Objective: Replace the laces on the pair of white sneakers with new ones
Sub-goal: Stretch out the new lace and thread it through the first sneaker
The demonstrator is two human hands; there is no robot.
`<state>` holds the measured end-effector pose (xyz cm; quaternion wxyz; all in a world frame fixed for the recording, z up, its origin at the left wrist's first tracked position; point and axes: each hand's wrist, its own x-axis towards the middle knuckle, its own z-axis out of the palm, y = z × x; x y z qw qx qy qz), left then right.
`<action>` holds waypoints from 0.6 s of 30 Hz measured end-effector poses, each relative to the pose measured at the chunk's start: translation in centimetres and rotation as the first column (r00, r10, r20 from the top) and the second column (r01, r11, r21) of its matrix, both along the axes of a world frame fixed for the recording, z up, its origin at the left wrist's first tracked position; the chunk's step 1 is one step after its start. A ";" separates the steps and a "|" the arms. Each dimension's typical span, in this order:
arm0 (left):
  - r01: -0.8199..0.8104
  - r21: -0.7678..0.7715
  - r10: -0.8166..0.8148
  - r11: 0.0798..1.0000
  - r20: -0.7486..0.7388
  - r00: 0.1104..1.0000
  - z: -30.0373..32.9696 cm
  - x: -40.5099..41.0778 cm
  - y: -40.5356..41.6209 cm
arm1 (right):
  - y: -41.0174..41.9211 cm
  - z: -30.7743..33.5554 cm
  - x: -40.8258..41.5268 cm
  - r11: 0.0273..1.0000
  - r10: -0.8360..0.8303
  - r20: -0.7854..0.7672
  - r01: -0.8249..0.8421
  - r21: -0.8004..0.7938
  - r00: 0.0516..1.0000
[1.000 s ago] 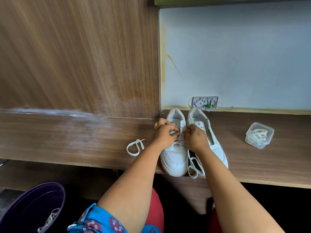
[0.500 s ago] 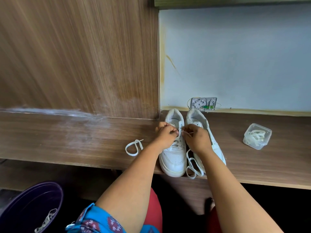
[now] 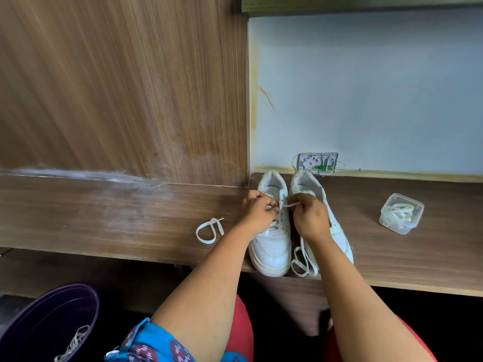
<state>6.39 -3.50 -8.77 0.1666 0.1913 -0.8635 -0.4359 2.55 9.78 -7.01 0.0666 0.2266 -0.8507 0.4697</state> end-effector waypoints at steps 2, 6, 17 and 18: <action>0.004 -0.012 -0.004 1.000 -0.011 1.000 0.0 0.1 -0.1 | 0.1 0.5 -0.1 0.999 0.039 0.145 -0.036 -0.021 0.989; -0.021 0.040 0.022 0.999 -0.020 1.000 -0.1 -0.1 0.1 | -0.1 0.0 -0.3 0.995 -0.014 0.061 0.008 0.102 0.998; -0.021 -0.102 0.029 0.995 0.071 0.997 0.4 0.2 0.5 | -1.2 -0.6 -0.1 0.987 0.015 0.037 -0.021 0.162 0.999; -0.007 -0.151 0.019 0.989 0.081 0.997 0.5 0.3 0.4 | -1.2 -0.4 0.0 0.991 0.003 0.046 -0.009 0.134 0.999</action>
